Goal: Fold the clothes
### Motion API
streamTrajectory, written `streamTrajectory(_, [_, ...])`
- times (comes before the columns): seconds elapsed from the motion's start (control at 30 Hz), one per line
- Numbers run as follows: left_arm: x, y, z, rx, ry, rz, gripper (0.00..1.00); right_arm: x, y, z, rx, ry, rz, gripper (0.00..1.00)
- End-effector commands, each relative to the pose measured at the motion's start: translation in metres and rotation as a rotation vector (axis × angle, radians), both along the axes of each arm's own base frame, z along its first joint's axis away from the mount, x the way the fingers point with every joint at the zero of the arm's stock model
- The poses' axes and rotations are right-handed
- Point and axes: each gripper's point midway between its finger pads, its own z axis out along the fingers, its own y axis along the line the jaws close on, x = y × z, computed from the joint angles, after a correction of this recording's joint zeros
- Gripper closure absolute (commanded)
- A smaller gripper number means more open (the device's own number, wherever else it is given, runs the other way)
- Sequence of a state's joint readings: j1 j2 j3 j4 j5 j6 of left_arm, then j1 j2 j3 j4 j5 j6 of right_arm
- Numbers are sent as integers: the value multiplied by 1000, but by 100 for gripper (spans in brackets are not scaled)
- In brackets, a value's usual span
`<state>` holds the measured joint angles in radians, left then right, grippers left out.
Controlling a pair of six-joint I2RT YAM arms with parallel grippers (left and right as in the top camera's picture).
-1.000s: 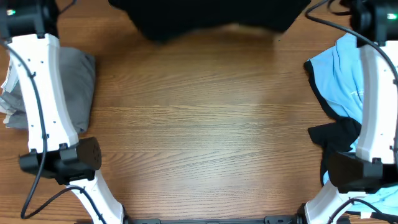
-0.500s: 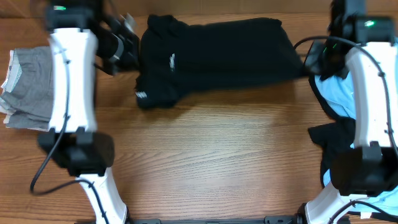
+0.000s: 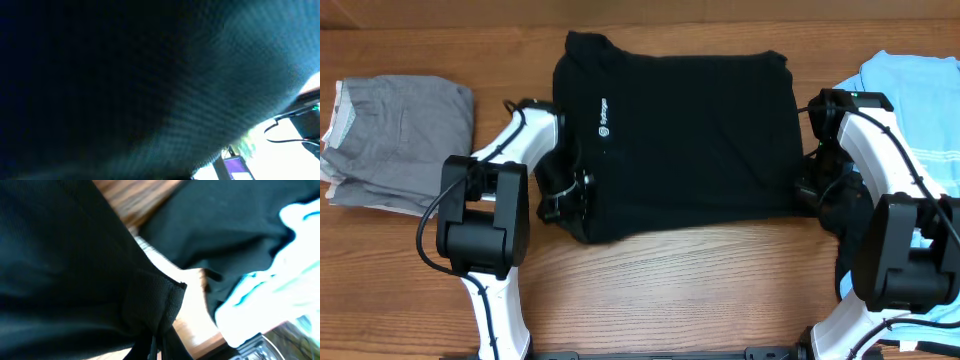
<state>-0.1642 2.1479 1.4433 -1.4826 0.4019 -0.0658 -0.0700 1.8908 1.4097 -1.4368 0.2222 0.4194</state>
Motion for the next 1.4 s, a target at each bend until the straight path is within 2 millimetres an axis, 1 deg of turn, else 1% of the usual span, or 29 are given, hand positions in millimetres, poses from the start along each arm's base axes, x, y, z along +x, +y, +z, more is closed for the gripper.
streamTrajectory(0.0, [-19, 12, 8, 7, -34, -25, 96, -7, -20, 6, -83, 12, -29, 96])
streamTrajectory(0.1, [-24, 29, 16, 55, -78, -1, 96, -12, -23, 8, -87, 31, -37, 96])
streamTrajectory(0.13, [-23, 36, 22, 76, -105, 17, 96, -13, -23, 8, -86, 38, -38, 96])
streamTrajectory(0.17, [-22, 39, 26, 79, -124, 29, 96, -14, -22, 9, -86, 43, -38, 96])
streamTrajectory(0.2, [-16, 45, 40, 65, -191, 78, 96, -18, -22, 10, -83, 60, -37, 96])
streamTrajectory(0.23, [-13, 46, 44, 56, -214, 93, 96, -19, -22, 10, -81, 64, -38, 96])
streamTrajectory(0.33, [-11, 42, 51, 26, -243, 113, 96, -20, -19, 10, -69, 67, -41, 96])
streamTrajectory(0.4, [-10, 27, 54, -27, -246, 118, 96, -16, -18, 8, -63, 50, -44, 96])
streamTrajectory(0.47, [-10, 20, 55, -47, -253, 109, 96, -15, -19, 8, -64, 43, -44, 96])
streamTrajectory(0.57, [-10, 17, 55, -52, -255, 93, 87, -14, -19, 7, -64, 40, -44, 96])
streamTrajectory(0.63, [-7, 20, 58, -47, -274, 94, 74, -13, -19, 7, -64, 36, -44, 96])
streamTrajectory(0.67, [-2, 24, 59, -38, -294, 99, 71, -13, -19, 7, -65, 35, -44, 96])
streamTrajectory(0.7, [8, 32, 65, -20, -338, 124, 66, -12, -19, 7, -64, 33, -44, 96])
streamTrajectory(0.73, [17, 37, 69, -14, -374, 146, 63, -12, -19, 7, -65, 31, -44, 96])
streamTrajectory(0.77, [31, 45, 75, -8, -429, 185, 59, -11, -19, 6, -65, 28, -44, 96])
streamTrajectory(0.8, [41, 52, 79, 0, -468, 215, 58, -11, -19, 6, -65, 26, -44, 96])
streamTrajectory(0.83, [59, 69, 82, 41, -530, 288, 49, -10, -19, 6, -65, 24, -44, 96])
streamTrajectory(0.87, [75, 89, 79, 101, -575, 381, 42, -10, -19, 6, -65, 21, -44, 96])
streamTrajectory(0.9, [82, 96, 76, 122, -586, 426, 40, -10, -19, 6, -65, 21, -44, 96])
streamTrajectory(0.93, [86, 101, 74, 127, -599, 449, 38, -10, -19, 6, -65, 21, -44, 96])
streamTrajectory(1.0, [96, 105, 67, 131, -625, 470, 39, -9, -19, 6, -65, 20, -44, 96])
streamTrajectory(1.17, [114, 103, 47, 116, -657, 465, 38, -8, -19, 5, -66, 13, -44, 96])
streamTrajectory(1.23, [124, 101, 35, 97, -660, 470, 37, -8, -19, 5, -66, 13, -44, 96])
streamTrajectory(1.37, [134, 99, 13, 75, -644, 480, 33, -8, -19, 5, -66, 13, -44, 96])
